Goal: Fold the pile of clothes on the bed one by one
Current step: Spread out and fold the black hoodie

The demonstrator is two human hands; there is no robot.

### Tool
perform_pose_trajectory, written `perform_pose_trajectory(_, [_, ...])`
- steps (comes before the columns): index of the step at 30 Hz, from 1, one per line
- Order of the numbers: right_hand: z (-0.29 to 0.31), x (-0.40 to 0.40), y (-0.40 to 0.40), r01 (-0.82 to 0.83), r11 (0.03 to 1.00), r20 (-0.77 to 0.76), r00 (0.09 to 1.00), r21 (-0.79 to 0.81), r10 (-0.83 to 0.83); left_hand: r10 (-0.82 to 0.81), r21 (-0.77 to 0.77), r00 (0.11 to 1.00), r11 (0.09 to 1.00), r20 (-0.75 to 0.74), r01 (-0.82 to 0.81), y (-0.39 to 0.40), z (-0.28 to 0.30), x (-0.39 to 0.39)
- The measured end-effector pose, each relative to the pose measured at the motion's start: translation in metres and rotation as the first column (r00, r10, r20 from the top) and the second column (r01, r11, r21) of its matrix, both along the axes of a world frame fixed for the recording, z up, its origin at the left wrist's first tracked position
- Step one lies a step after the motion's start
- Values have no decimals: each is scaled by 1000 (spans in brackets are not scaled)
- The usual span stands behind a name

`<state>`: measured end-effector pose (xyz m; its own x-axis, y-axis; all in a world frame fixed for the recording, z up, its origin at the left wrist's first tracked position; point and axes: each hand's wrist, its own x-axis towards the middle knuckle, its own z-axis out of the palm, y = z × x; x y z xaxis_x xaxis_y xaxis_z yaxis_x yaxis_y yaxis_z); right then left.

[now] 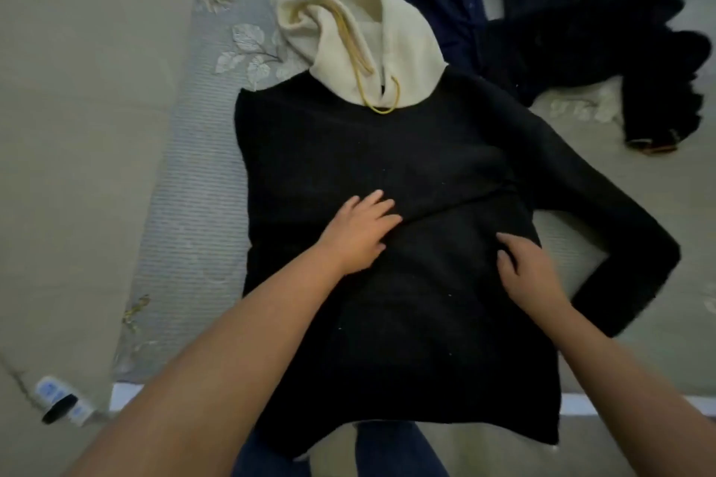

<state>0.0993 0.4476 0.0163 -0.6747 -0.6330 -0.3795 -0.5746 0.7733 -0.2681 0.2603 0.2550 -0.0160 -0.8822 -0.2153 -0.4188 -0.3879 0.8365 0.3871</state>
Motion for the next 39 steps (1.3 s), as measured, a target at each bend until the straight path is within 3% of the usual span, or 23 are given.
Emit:
perform_pose_trajectory(3, [-14, -12, -7, -145, 986, 16, 989, -80, 146, 241, -280, 962, 922, -129, -268, 5, -10, 38])
perform_pose_trajectory(5, [-24, -16, -24, -270, 952, -40, 963, -145, 267, 485, -261, 860, 819, -160, -510, -1, -15, 64])
perform_pose_trajectory(8, [-35, -30, -61, -402, 897, -143, 914, -182, 380, 727, -201, 684, 663, -58, -722, -16, -19, 86])
perform_pose_trajectory(14, [-60, -75, -121, -275, 957, -212, 934, 91, 289, 718, -253, 695, 677, 26, -691, -40, -32, 92])
perform_pose_trajectory(16, [-65, -85, -131, -291, 927, -202, 919, 238, 340, 687, -352, 726, 672, -31, -651, -52, -34, 99])
perform_pose_trajectory(18, [-68, -86, -139, -376, 857, -165, 877, 352, 452, 719, -387, 690, 616, -80, -686, -61, -35, 113])
perform_pose_trajectory(20, [-70, -79, -151, -424, 840, -177, 848, 338, 499, 747, -432, 660, 624, 85, -651, -61, -35, 127])
perform_pose_trajectory(22, [-71, -68, -161, -414, 859, -191, 856, 301, 480, 687, -411, 611, 726, 393, -552, -58, -32, 134])
perform_pose_trajectory(24, [-72, -63, -168, -349, 883, -179, 891, 314, 416, 602, -394, 627, 798, 495, -455, -66, -29, 134])
perform_pose_trajectory(25, [-71, -64, -169, -317, 888, -167, 907, 333, 387, 579, -384, 691, 812, 432, -440, -77, -21, 131])
perform_pose_trajectory(27, [-68, -69, -171, -297, 878, -141, 918, 375, 371, 502, -337, 860, 828, 91, -448, -107, -4, 119])
perform_pose_trajectory(28, [-66, -71, -172, -301, 868, -123, 919, 395, 375, 420, -321, 897, 837, -142, -443, -123, 3, 109])
perform_pose_trajectory(29, [-64, -73, -174, -304, 858, -105, 920, 413, 377, 312, -350, 879, 829, -360, -437, -139, 9, 97])
perform_pose_trajectory(30, [-62, -75, -177, -304, 852, -96, 921, 427, 377, 242, -388, 871, 821, -428, -419, -156, 14, 82])
perform_pose_trajectory(31, [-61, -77, -179, -299, 851, -100, 922, 432, 375, 244, -399, 902, 833, -355, -383, -174, 15, 68])
perform_pose_trajectory(33, [-58, -78, -182, -276, 866, -139, 922, 416, 360, 202, -345, 977, 923, 63, -169, -214, 13, 46])
perform_pose_trajectory(35, [-57, -77, -183, -233, 892, -181, 929, 388, 322, 105, -264, 904, 964, 413, 8, -238, 9, 36])
perform_pose_trajectory(36, [-56, -76, -184, -215, 902, -193, 933, 375, 303, 36, -219, 881, 973, 472, 77, -245, 7, 34])
perform_pose_trajectory(39, [-53, -71, -187, -194, 914, -182, 945, 357, 271, -61, -86, 930, 991, 362, 99, -245, 11, 36])
